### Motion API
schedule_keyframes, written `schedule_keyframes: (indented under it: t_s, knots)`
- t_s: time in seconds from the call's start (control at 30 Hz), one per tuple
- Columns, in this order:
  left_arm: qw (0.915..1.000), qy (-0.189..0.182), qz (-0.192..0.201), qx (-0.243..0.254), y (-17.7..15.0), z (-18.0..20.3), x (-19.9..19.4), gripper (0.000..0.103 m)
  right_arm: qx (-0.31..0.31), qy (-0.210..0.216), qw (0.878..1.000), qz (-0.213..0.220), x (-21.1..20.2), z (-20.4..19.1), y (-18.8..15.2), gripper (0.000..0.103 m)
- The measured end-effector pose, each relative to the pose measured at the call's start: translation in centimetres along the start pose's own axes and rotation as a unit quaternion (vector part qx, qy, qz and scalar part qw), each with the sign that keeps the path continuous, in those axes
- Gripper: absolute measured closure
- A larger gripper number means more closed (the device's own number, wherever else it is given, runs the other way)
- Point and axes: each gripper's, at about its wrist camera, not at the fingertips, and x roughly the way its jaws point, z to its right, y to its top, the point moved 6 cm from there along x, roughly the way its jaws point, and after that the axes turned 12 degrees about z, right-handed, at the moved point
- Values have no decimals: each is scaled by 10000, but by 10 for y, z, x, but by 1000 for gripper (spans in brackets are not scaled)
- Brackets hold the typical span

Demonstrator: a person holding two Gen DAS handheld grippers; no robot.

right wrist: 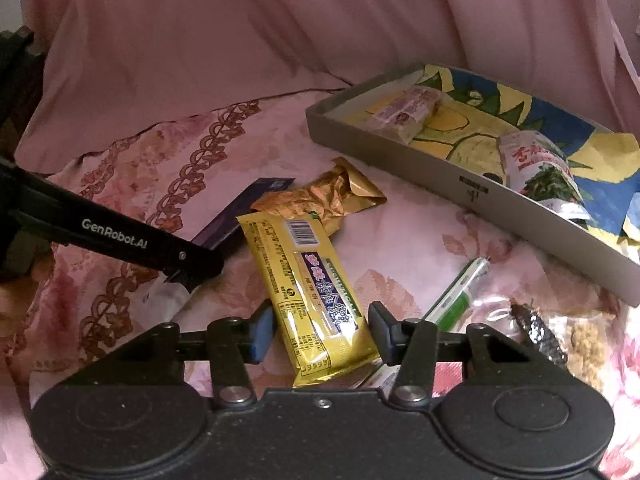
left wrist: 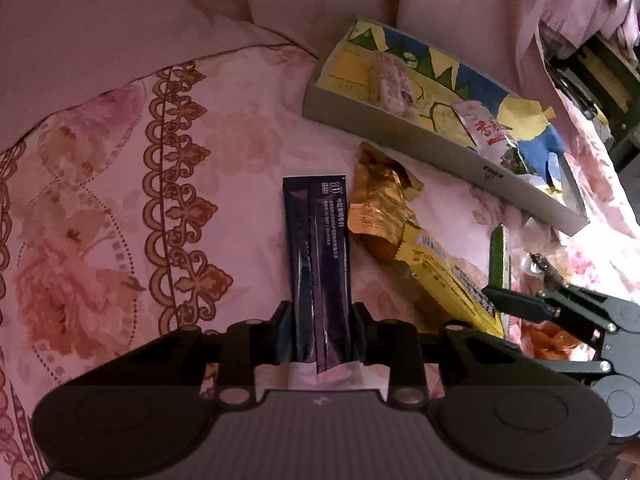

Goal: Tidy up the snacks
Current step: 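Grasp the purple stick pack with the left tool while the right tool grasps the gold wrapper, then carry the purple stick pack and gold wrapper into the tray and release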

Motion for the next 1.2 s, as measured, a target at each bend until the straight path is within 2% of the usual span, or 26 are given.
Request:
schedule_keyframes:
  t_s: [0.1,0.27,0.33,0.37,0.57,0.7,0.8,0.93,1.1,1.2]
  knots:
    - [9999,-1,97,-54,1,0,-6,69,5,-60,9999,84,-4,-2,1,52]
    - [9992,52,390,36,5,3,-14,69,-635,-396,9960,482,-15,-8,10,58]
    - [9984,91,529,179,7,7,-17,69,-773,-475,9948,471,-15,-10,11,80]
    - [9981,89,559,221,8,8,-18,69,-821,-505,9944,430,-13,-9,10,83]
    - [9982,74,547,251,8,11,-16,69,-951,-531,9928,504,-12,-8,9,85]
    - [9972,51,719,207,11,11,-20,69,-1182,-583,9894,611,-15,-13,11,92]
    - [9962,-11,854,178,13,12,-23,69,-1380,-573,9865,667,-17,-19,11,92]
    - [9940,-53,1085,132,18,14,-28,69,-1753,-635,9787,854,-23,-29,14,93]
    - [9899,-65,1419,-24,26,11,-35,69,-2484,-767,9589,1138,-32,-43,20,93]
    - [9853,33,1704,78,35,15,-38,69,-2798,-919,9463,1336,-38,-44,26,93]
